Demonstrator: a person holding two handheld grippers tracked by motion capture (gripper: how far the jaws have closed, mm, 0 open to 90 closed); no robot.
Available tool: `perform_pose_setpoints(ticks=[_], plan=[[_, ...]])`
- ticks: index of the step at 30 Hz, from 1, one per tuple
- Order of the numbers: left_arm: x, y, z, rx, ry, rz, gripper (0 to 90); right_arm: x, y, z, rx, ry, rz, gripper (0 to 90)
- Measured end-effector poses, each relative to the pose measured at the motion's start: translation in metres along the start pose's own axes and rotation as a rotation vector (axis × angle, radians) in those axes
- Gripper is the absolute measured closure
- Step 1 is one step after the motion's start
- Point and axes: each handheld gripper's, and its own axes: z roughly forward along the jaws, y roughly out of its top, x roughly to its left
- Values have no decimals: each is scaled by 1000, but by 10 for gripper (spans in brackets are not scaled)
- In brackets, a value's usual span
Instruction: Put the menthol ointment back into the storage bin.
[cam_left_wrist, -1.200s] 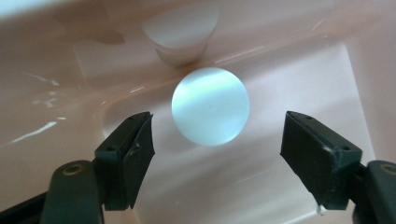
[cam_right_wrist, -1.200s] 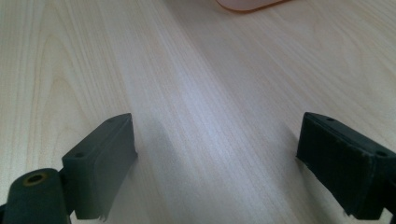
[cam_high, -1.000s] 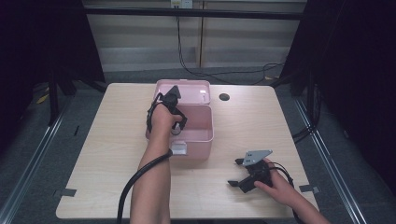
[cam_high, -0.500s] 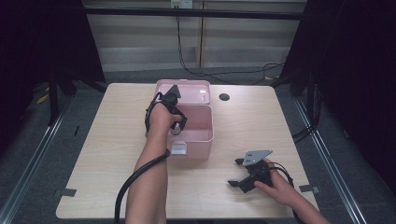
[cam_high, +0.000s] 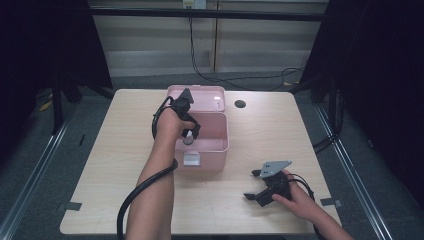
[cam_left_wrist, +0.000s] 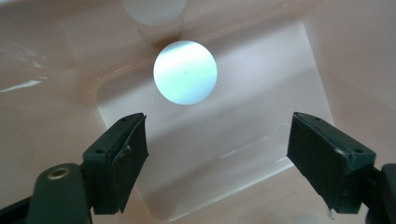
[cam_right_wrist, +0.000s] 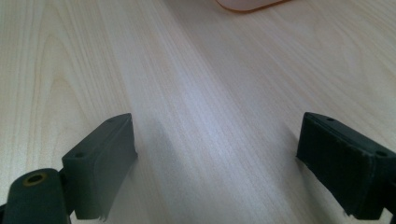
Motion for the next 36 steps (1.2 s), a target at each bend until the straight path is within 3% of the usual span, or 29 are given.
perform_pose_setpoints(ticks=[15, 36], plan=[[1, -7, -24, 17, -19, 19, 199, 0, 0, 0, 2, 1, 2, 108], [19, -24, -60, -14, -10, -17, 206, 0, 0, 0, 1, 1, 4, 108]])
